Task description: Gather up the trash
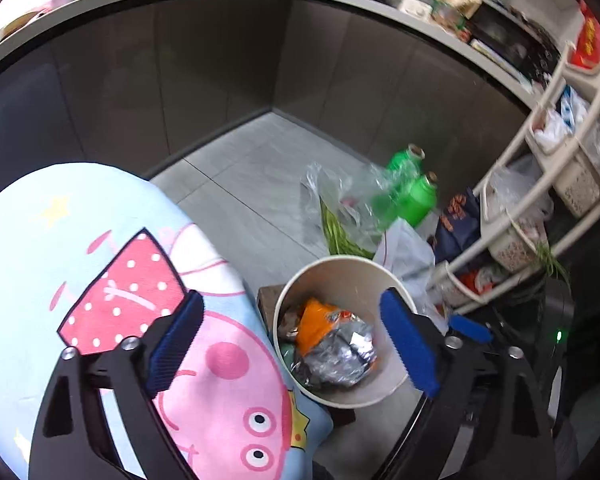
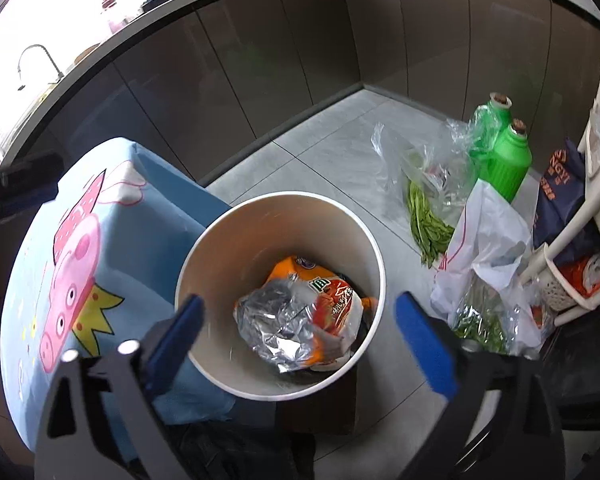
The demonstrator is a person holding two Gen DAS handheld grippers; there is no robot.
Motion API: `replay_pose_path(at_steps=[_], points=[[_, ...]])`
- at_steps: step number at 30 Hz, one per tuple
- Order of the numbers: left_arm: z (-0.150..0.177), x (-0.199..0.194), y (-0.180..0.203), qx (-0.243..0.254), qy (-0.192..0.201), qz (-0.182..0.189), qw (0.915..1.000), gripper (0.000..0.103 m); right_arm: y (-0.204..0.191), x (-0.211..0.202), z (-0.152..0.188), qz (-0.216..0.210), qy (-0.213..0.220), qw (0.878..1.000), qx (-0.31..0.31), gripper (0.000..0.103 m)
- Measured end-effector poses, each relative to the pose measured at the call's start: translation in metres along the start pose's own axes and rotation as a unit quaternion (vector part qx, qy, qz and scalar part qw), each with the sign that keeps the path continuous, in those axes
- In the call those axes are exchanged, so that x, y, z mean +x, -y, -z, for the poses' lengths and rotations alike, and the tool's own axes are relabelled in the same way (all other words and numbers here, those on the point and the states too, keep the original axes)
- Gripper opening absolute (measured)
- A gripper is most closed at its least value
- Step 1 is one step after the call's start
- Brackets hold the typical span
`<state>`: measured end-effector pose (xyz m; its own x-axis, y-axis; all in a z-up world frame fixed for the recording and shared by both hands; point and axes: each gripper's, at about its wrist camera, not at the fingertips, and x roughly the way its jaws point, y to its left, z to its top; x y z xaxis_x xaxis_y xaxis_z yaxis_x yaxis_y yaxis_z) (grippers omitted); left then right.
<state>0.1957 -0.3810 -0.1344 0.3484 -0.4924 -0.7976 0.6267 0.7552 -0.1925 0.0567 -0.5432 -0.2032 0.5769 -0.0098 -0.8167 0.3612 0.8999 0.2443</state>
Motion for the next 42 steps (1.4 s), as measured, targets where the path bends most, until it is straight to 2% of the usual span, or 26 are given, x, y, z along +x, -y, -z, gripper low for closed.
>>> replay_pose_path(at_steps=[2,8,14,20,25,31,35,42], points=[[0.000,-0.006,-0.006,-0.007,0.007,-0.004,0.9999,0.094,-0.004,-0.004,-0.001,0.001,0.005,1.000,-0.007,0.099],[-0.001,-0.026,-0.014,-0.023,0.023,-0.016,0.9993,0.094,-0.016,-0.016,-0.007,0.010,0.010,1.000,-0.026,0.100],[0.003,-0.055,-0.014,-0.019,0.043,-0.037,0.9982,0.094,-0.031,-0.035,-0.010,0.017,0.021,0.999,-0.039,0.100],[0.013,-0.106,-0.024,-0.030,0.075,-0.067,0.9945,0.094,-0.057,-0.075,-0.018,0.018,0.050,0.997,-0.060,0.100],[0.033,-0.160,-0.041,-0.063,0.095,-0.103,0.9881,0.094,-0.093,-0.117,-0.023,0.024,0.073,0.993,-0.084,0.100],[0.066,-0.213,-0.070,-0.118,0.093,-0.145,0.9780,0.094,-0.144,-0.154,-0.018,0.018,0.076,0.992,-0.100,0.100],[0.090,-0.237,-0.084,-0.133,0.090,-0.186,0.9692,0.094,-0.178,-0.164,-0.006,0.020,0.058,0.992,-0.111,0.100],[0.141,-0.269,-0.112,-0.163,0.078,-0.227,0.9570,0.094,-0.235,-0.174,0.019,0.010,0.052,0.988,-0.144,0.100]])
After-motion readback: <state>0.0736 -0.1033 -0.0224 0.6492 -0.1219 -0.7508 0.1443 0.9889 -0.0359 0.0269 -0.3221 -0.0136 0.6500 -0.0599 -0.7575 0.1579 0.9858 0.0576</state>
